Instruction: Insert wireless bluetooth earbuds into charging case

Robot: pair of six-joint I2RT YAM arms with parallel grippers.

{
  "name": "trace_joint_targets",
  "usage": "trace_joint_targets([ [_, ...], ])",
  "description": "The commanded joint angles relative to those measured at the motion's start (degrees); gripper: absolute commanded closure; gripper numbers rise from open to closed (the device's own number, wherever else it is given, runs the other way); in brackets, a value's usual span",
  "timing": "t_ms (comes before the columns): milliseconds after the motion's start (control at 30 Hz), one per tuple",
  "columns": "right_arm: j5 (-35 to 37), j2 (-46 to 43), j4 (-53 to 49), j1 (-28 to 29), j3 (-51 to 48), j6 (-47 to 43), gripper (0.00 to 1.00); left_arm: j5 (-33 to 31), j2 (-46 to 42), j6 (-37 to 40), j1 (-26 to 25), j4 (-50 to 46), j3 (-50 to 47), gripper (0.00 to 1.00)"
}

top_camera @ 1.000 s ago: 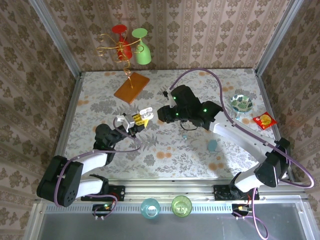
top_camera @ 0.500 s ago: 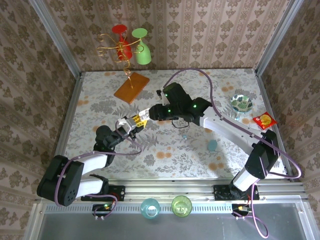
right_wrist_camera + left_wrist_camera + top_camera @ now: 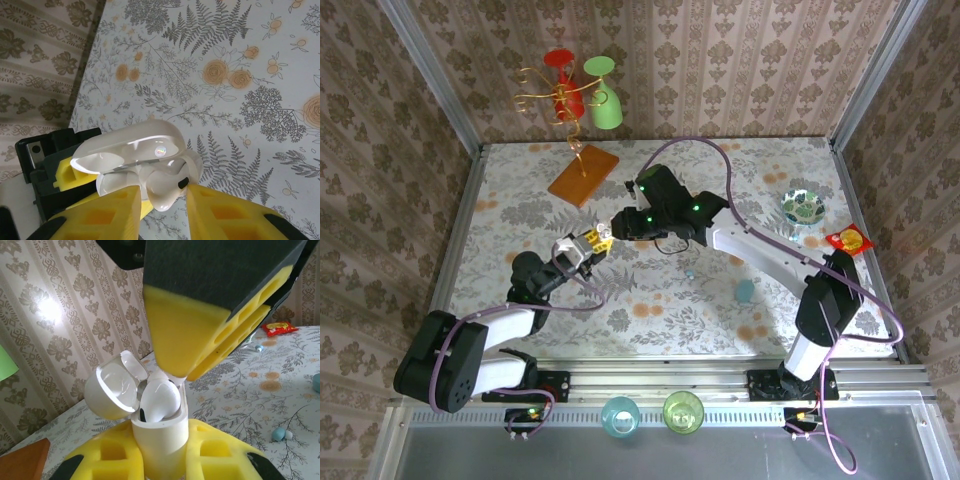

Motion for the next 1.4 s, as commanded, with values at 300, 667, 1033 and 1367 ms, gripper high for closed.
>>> trace_joint_targets([
  [300,-1.82,2.85,-1.98,-0.66,3.27,-2.34,0.79,1.64,-3.08,1.09,-0.32,-0.98,-0.80,1.00],
  [667,-6.14,-0.81,-2.70,-1.31,2.23,-11.58,0.67,2.61,-7.58,-1.95,-0.27,-8.25,0.28,0.99],
  [1033,3.52,-1.66,-7.08,-2.54,6.49,-13.40,0.29,4.28,-5.33,3.18,-0.24,-4.47,-0.87,1.00],
  [1367,0.54,10.83,-18.24,-2.99,21.83,-18.37,0.24,5.42,-5.05,5.16,-0.56,-2.52,-1.23,1.00],
])
